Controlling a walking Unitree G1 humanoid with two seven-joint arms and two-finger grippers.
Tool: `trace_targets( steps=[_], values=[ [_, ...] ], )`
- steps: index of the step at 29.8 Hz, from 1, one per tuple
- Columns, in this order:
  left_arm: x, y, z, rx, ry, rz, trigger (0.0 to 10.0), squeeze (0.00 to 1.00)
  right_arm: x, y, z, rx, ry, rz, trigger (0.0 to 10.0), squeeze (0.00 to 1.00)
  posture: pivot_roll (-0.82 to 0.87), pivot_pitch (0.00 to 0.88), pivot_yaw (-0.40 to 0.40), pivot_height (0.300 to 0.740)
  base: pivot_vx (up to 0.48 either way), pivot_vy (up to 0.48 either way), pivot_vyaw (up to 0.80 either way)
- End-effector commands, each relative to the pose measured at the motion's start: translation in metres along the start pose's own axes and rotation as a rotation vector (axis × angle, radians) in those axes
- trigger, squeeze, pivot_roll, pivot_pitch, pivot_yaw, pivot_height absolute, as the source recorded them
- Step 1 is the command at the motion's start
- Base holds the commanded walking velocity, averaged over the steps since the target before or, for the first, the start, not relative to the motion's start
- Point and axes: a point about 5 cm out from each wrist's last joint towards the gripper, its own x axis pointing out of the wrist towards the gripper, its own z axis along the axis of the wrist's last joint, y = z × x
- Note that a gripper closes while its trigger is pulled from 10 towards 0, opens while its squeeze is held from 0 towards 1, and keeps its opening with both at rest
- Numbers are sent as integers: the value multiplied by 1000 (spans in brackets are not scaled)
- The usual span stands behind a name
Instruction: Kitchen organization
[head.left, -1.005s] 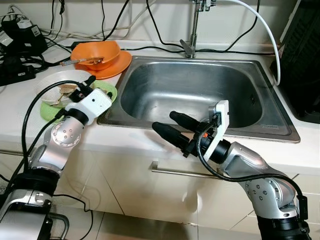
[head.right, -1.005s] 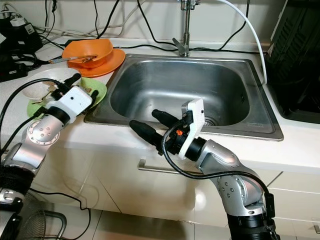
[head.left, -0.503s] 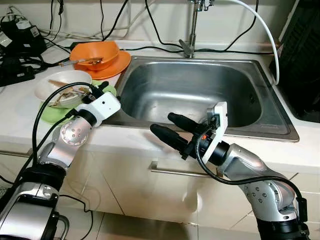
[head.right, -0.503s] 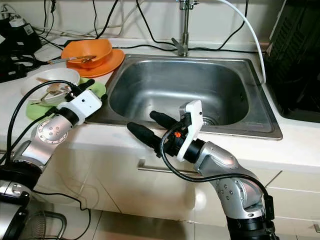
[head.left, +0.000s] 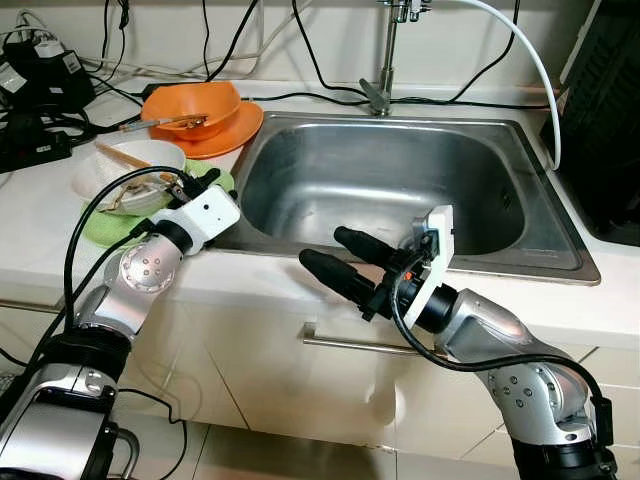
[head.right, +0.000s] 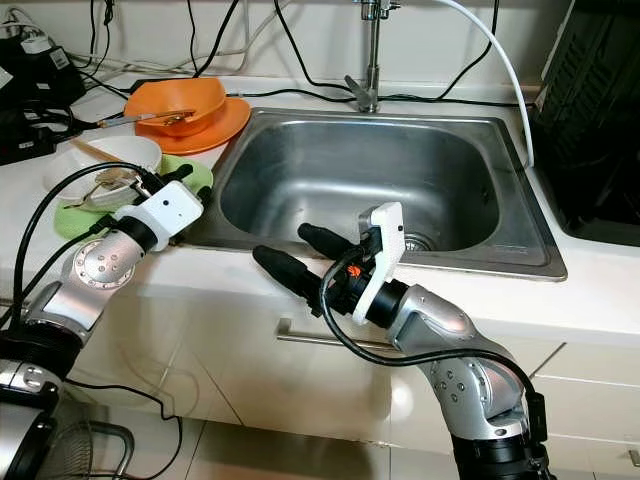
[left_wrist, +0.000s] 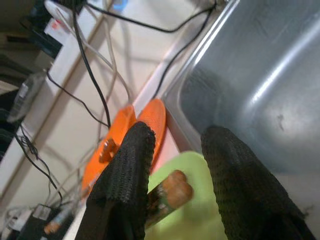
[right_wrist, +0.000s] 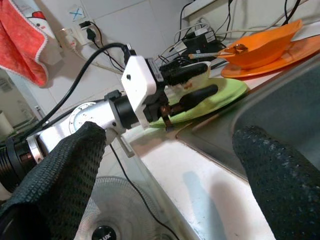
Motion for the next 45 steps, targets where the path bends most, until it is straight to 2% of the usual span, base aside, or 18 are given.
trace_targets(
  steps=[1, 3, 4, 5, 17, 26, 36, 38, 45],
  values=[
    [1, 5, 2, 18, -11, 13, 2549, 0, 1, 5, 2, -3, -4, 22, 10000, 0, -102, 0, 82, 740, 0, 0, 0],
    [1, 5, 2, 18, -12, 14, 2549, 0, 1, 5, 2, -3, -4, 23, 10000, 0, -102, 0, 82, 740, 0, 0, 0],
    [1, 5, 3, 18, -15, 17, 78, 0, 1, 5, 2, -2, -3, 23, 10000, 0, -102, 0, 82, 740, 0, 0, 0],
    [1, 6, 3, 18, -17, 19, 0, 0, 2, 5, 2, -2, -3, 24, 10000, 0, -102, 0, 82, 740, 0, 0, 0],
    [1, 14, 8, 30, -54, 62, 0, 0, 2, 4, 1, 1, -3, 26, 10000, 0, -101, 0, 79, 740, 0, 0, 0],
    [2, 14, 10, 39, -73, 74, 0, 0, 1, 4, 1, 3, -3, 21, 10000, 0, -105, 0, 77, 740, 0, 0, 0],
    [1, 37, 35, 160, -199, 189, 0, 0, 1, 3, -1, 8, 3, 20, 10000, 0, -98, 0, 68, 740, 0, 0, 0],
    [0, 45, 42, 209, -231, 215, 0, 0, 2, 3, -1, 12, 3, 21, 10000, 0, -98, 0, 68, 740, 0, 0, 0],
    [-3, 57, 47, 268, -251, 248, 0, 0, 3, 2, -2, 16, 1, 19, 10000, 0, -96, 0, 70, 740, 0, 0, 0]
  ],
)
